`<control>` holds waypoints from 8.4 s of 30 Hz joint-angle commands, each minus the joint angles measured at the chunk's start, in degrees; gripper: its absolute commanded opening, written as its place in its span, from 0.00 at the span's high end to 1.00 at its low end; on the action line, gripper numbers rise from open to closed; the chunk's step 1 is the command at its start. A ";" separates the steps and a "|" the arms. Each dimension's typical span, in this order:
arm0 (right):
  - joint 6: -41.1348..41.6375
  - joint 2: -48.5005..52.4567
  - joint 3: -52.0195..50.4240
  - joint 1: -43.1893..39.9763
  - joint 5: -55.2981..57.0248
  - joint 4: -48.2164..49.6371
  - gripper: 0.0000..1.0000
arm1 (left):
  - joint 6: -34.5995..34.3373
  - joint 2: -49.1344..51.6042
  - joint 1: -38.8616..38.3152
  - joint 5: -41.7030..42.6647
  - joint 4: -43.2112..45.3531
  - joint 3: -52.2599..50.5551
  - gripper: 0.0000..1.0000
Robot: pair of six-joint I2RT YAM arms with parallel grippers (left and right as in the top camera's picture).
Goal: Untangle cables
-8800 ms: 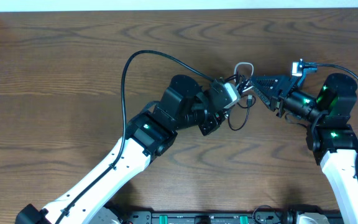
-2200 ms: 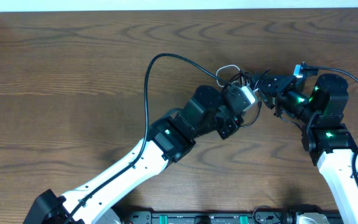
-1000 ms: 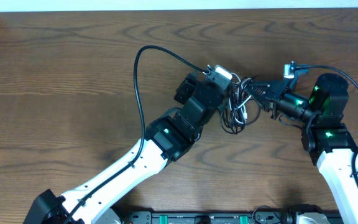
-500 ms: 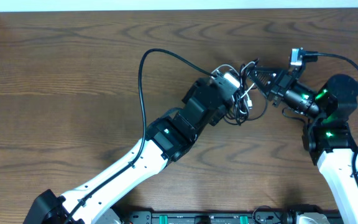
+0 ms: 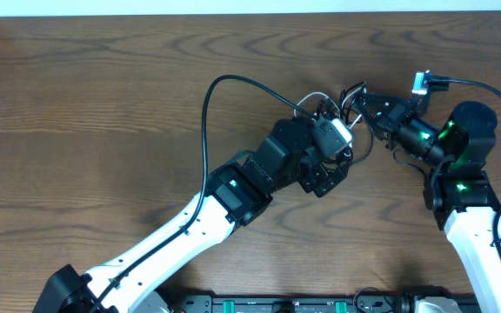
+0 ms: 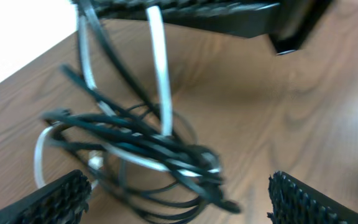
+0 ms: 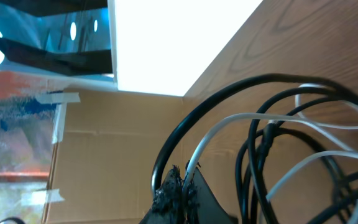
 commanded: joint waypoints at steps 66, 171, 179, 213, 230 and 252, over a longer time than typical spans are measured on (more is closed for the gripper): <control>14.91 -0.35 0.63 -6.16 -9.84 15.61 0.99 | -7.08 -0.11 2.49 -25.97 -12.20 0.00 0.92; 0.98 -0.35 0.61 -5.73 -19.89 3.63 0.99 | -7.06 0.11 7.69 -0.96 -6.91 0.00 0.92; 4.94 -0.35 0.61 -7.19 -21.33 8.37 0.99 | -4.39 0.11 7.72 -0.96 -9.40 0.00 0.92; 17.44 -0.33 0.61 -28.87 -32.94 27.98 0.99 | -0.70 0.24 15.43 -15.91 -22.45 0.00 0.92; 3.43 -0.33 0.44 -27.26 -37.88 17.57 0.01 | -3.54 0.04 15.43 -3.21 -2.80 0.00 0.92; -21.38 -0.33 0.22 -3.72 -9.73 -38.62 0.01 | -8.85 -0.07 15.50 -3.45 6.29 0.02 0.92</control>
